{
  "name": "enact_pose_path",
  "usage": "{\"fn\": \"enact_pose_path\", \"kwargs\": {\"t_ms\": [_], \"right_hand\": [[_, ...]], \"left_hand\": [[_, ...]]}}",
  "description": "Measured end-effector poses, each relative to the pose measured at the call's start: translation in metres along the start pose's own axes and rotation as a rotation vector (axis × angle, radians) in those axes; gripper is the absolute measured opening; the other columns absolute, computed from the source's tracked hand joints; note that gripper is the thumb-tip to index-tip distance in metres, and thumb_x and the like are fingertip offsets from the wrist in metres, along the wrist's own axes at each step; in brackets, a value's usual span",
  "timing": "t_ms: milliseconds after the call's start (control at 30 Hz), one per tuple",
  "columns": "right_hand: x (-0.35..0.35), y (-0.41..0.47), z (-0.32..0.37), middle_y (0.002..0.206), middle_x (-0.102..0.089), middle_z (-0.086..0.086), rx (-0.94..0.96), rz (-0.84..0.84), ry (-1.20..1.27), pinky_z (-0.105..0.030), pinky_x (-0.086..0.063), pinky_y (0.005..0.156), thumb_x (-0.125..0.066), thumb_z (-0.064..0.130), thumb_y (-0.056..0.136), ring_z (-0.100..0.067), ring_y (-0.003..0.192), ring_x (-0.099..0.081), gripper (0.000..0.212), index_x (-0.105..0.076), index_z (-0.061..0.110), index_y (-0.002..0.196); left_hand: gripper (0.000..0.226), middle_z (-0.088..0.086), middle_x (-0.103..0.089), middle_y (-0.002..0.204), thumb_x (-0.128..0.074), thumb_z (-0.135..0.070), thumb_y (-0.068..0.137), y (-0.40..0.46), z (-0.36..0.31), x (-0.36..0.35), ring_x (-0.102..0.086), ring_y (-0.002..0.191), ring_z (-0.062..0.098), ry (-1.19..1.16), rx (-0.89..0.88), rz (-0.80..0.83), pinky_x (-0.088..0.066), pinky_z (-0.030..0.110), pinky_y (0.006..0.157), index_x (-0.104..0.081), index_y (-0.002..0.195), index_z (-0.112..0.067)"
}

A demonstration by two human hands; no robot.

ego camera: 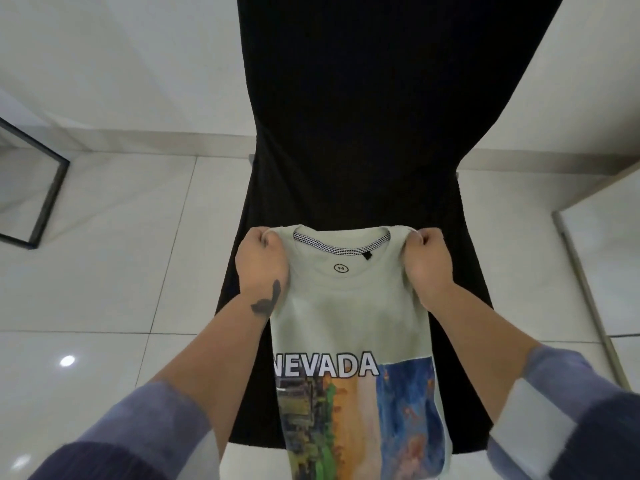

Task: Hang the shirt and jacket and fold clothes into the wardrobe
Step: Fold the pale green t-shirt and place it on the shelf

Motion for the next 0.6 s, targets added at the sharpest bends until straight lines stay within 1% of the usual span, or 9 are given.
{"fn": "enact_pose_path", "kwargs": {"t_ms": [67, 100, 167, 233, 300, 367, 433, 500, 600], "right_hand": [[0.003, -0.004, 0.009, 0.092, -0.057, -0.002, 0.147, -0.051, -0.273, -0.029, -0.040, 0.064, -0.041, 0.023, 0.095, -0.018, 0.081, -0.053, 0.033, -0.044, 0.017, 0.128], [0.004, -0.005, 0.013, 0.105, -0.058, -0.005, 0.262, -0.090, -0.421, -0.032, -0.041, 0.074, -0.042, 0.023, 0.093, -0.022, 0.095, -0.053, 0.036, -0.044, 0.020, 0.129], [0.002, -0.007, 0.020, 0.125, -0.052, -0.004, 0.530, -0.115, -0.578, -0.039, -0.035, 0.095, -0.044, 0.025, 0.092, -0.024, 0.117, -0.045, 0.037, -0.049, 0.024, 0.128], [-0.005, -0.008, 0.025, 0.130, -0.050, 0.002, 0.778, 0.012, -0.663, -0.040, -0.023, 0.108, -0.043, 0.036, 0.091, -0.019, 0.127, -0.040, 0.037, -0.053, 0.029, 0.127], [-0.018, -0.011, 0.026, 0.138, -0.045, 0.006, 0.881, 0.228, -0.776, -0.043, -0.014, 0.115, -0.038, 0.057, 0.090, -0.015, 0.133, -0.036, 0.051, -0.044, 0.034, 0.136], [-0.029, -0.012, 0.023, 0.140, -0.042, 0.007, 0.876, 0.335, -0.887, -0.042, -0.019, 0.112, -0.034, 0.072, 0.085, -0.016, 0.130, -0.036, 0.068, -0.032, 0.036, 0.143], [-0.035, -0.015, 0.020, 0.131, -0.046, 0.006, 0.881, 0.295, -0.940, -0.040, -0.029, 0.102, -0.033, 0.076, 0.081, -0.017, 0.121, -0.043, 0.075, -0.032, 0.033, 0.142], [-0.036, -0.020, 0.020, 0.120, -0.055, 0.005, 0.872, 0.274, -0.938, -0.038, -0.036, 0.093, -0.037, 0.074, 0.082, -0.018, 0.110, -0.053, 0.070, -0.039, 0.029, 0.136], [-0.032, -0.029, 0.023, 0.097, -0.064, 0.002, 0.817, 0.371, -0.896, -0.033, -0.041, 0.070, -0.043, 0.062, 0.089, -0.021, 0.088, -0.061, 0.046, -0.050, 0.026, 0.117]], "left_hand": [[0.026, 0.003, -0.062, 0.101, -0.038, -0.016, 0.090, -0.007, -0.002, -0.001, -0.058, 0.092, 0.019, 0.013, -0.027, -0.047, -0.046, 0.031, 0.080, -0.060, 0.105, -0.015], [0.027, 0.002, -0.062, 0.104, -0.040, -0.019, 0.090, -0.012, -0.003, -0.003, -0.058, 0.094, 0.018, 0.019, -0.041, -0.058, -0.045, 0.031, 0.082, -0.059, 0.110, -0.015], [0.029, -0.003, -0.060, 0.106, -0.042, -0.026, 0.093, -0.019, -0.006, -0.007, -0.055, 0.096, 0.015, 0.064, -0.063, -0.032, -0.042, 0.028, 0.082, -0.057, 0.116, -0.017], [0.028, -0.007, -0.058, 0.100, -0.041, -0.033, 0.096, -0.020, -0.005, -0.011, -0.054, 0.092, 0.012, 0.164, -0.100, 0.008, -0.039, 0.027, 0.078, -0.058, 0.114, -0.020], [0.027, -0.007, -0.059, 0.097, -0.040, -0.035, 0.098, -0.019, -0.003, -0.011, -0.055, 0.090, 0.013, 0.262, -0.142, 0.025, -0.041, 0.028, 0.075, -0.059, 0.113, -0.021], [0.026, -0.006, -0.059, 0.095, -0.041, -0.034, 0.099, -0.016, 0.000, -0.010, -0.056, 0.088, 0.015, 0.282, -0.140, 0.034, -0.041, 0.028, 0.074, -0.059, 0.110, -0.020], [0.023, -0.005, -0.057, 0.093, -0.042, -0.032, 0.099, -0.015, 0.002, -0.007, -0.053, 0.085, 0.013, 0.247, -0.107, 0.038, -0.038, 0.027, 0.073, -0.058, 0.108, -0.019], [0.019, -0.006, -0.057, 0.091, -0.043, -0.031, 0.099, -0.017, 0.003, -0.005, -0.052, 0.084, 0.011, 0.187, -0.089, 0.052, -0.036, 0.025, 0.073, -0.057, 0.105, -0.021], [0.018, -0.006, -0.061, 0.097, -0.044, -0.033, 0.098, -0.023, 0.006, -0.002, -0.056, 0.091, 0.012, 0.158, -0.130, 0.098, -0.040, 0.026, 0.076, -0.058, 0.106, -0.023]]}}
Point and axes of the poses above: each hand's wrist, its own y-axis towards the middle knuckle, its own x-axis out of the back of the hand, z = x × y, the point moved 1 cm from there along y, towards the middle knuckle
